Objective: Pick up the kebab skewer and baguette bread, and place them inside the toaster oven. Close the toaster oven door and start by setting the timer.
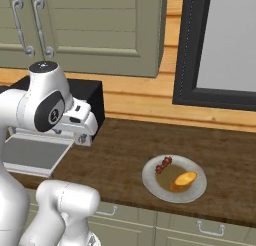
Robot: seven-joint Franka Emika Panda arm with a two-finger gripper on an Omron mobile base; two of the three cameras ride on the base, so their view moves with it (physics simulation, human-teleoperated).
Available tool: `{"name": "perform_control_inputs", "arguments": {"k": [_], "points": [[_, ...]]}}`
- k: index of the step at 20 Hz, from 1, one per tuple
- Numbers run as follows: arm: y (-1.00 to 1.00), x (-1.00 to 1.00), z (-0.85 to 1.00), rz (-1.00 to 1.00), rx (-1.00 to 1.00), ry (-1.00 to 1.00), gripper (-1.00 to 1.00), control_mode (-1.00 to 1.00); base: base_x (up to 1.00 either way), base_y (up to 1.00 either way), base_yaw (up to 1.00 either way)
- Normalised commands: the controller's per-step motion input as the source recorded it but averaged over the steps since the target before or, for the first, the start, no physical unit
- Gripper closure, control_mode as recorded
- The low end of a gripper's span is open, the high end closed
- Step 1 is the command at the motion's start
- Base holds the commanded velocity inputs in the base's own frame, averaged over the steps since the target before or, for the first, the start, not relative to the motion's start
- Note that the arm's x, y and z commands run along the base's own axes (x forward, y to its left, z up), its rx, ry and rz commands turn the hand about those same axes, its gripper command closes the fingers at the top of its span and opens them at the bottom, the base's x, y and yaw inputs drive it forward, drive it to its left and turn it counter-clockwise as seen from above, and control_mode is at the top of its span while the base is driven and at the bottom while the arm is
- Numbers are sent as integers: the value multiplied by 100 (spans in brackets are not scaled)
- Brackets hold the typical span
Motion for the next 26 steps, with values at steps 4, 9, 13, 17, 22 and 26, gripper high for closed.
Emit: {"name": "perform_control_inputs", "arguments": {"k": [4,9,13,17,22,26], "points": [[17,-10,0,0,0,0,-100,-100,0,0,0],[93,-20,0,-7,-2,-6,-100,-100,0,0,0],[100,0,-1,-17,-9,-13,-100,-100,0,0,0],[100,-2,0,-13,-4,-28,-100,-100,0,0,0],[90,-16,0,-2,0,-40,-100,-100,0,0,0],[31,-11,-4,0,0,-29,-100,-100,0,0,0]]}}
